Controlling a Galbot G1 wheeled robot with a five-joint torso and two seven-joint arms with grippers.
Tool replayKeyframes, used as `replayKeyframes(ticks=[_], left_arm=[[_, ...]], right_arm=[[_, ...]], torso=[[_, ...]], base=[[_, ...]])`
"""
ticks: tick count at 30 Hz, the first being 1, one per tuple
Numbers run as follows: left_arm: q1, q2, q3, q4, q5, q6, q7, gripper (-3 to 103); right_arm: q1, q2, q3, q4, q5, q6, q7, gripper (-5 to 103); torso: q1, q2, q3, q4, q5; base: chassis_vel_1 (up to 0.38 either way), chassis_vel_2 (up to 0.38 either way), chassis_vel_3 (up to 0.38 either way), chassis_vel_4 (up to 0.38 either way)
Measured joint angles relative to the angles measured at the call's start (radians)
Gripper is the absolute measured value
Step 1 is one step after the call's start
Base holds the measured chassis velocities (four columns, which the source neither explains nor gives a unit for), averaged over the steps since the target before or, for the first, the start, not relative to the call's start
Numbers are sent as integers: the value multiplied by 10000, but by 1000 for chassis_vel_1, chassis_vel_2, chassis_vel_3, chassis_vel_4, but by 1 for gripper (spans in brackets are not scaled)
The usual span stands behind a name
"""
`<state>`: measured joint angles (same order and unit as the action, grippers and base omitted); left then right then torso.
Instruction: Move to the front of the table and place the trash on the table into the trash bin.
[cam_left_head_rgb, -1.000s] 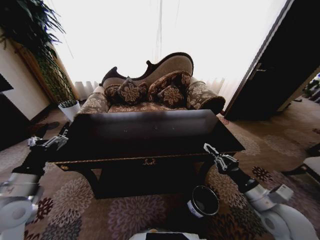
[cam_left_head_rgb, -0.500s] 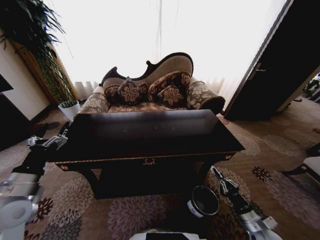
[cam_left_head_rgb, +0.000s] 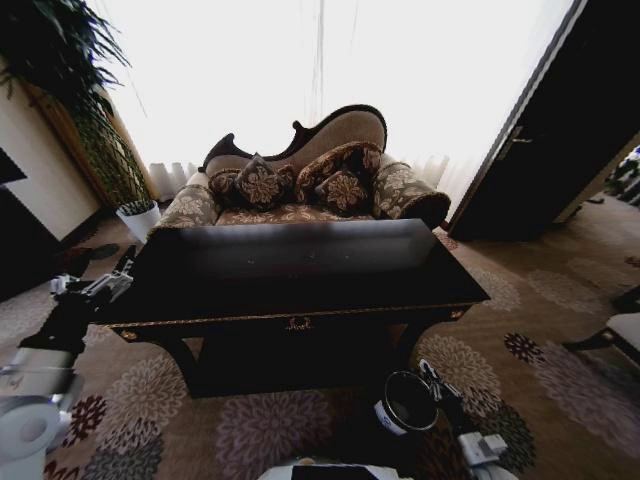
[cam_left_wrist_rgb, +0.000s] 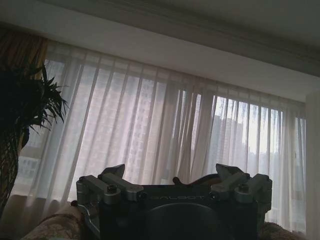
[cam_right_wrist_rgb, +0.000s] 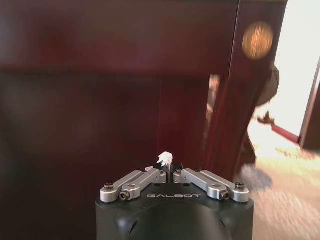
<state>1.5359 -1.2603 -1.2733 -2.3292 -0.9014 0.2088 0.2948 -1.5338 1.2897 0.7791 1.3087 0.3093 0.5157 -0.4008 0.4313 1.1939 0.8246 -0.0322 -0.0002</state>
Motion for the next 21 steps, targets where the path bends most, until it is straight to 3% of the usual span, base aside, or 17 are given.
replayKeyframes(ticks=[10, 21], left_arm=[[158, -85, -57, -47, 67, 0, 15, 100], [298, -177, -11, -124, 212, 0, 39, 100]], right_arm=[[890, 185, -364, -2079, -984, -554, 760, 2], [1867, 176, -861, -3379, -1036, -2229, 2320, 2]], torso=[[0, 0, 0, -2, 1], [0, 0, 1, -2, 2]], base=[[0, 0, 0, 0], [0, 0, 0, 0]])
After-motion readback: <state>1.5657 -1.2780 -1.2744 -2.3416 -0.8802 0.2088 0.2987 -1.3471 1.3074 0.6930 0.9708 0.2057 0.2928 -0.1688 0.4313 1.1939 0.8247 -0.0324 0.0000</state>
